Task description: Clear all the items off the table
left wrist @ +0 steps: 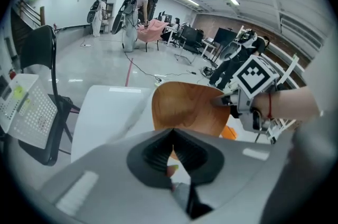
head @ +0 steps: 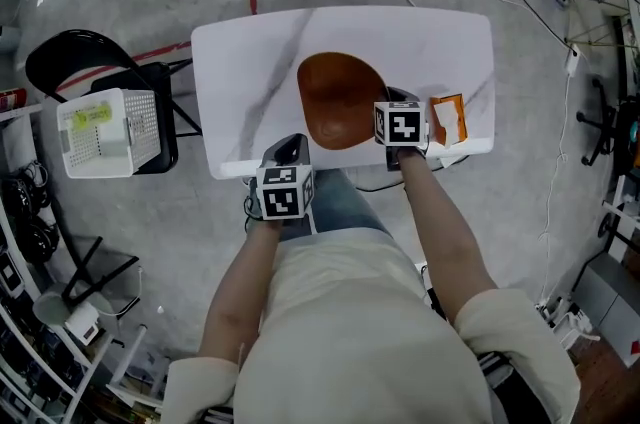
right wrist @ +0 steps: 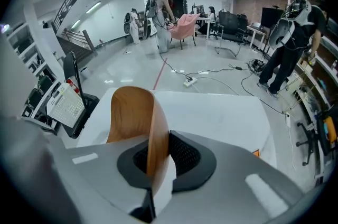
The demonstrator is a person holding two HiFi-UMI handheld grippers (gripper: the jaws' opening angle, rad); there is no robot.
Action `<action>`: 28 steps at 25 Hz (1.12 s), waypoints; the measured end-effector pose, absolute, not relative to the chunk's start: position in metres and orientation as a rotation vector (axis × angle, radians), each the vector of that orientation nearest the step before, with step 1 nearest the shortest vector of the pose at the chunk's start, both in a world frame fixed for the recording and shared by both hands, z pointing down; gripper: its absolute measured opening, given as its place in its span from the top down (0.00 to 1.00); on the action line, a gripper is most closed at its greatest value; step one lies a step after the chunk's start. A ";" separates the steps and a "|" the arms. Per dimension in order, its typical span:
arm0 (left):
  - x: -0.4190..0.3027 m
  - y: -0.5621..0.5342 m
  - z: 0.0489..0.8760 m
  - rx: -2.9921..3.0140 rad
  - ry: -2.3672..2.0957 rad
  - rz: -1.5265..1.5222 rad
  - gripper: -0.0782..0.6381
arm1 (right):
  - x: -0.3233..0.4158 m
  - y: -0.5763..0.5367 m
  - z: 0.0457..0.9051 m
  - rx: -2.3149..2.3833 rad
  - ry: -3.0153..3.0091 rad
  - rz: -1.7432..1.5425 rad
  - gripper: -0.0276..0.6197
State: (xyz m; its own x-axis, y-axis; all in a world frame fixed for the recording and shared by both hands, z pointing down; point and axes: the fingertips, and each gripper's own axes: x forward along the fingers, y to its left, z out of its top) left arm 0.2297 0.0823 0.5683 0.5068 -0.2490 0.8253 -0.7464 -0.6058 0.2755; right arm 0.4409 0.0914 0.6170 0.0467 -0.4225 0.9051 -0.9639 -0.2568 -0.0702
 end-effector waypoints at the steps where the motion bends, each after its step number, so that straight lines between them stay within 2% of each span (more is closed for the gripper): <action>1: 0.226 0.082 0.565 2.123 -0.820 1.017 0.88 | 0.438 0.091 0.612 1.734 -1.402 1.170 0.94; 17: 0.189 0.066 0.514 2.120 -0.946 0.871 0.88 | 0.383 0.074 0.545 1.647 -1.580 1.012 0.94; 28: 0.124 0.059 0.498 2.049 -1.118 0.755 0.88 | 0.339 0.062 0.527 1.592 -1.655 0.947 0.94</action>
State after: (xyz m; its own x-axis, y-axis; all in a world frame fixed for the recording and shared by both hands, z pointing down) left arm 0.1239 0.0586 0.4982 0.4642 -0.4787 0.7452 -0.8700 -0.4042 0.2823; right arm 0.3393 0.0616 0.5270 -0.0556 -0.5316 0.8451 -0.9980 0.0040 -0.0631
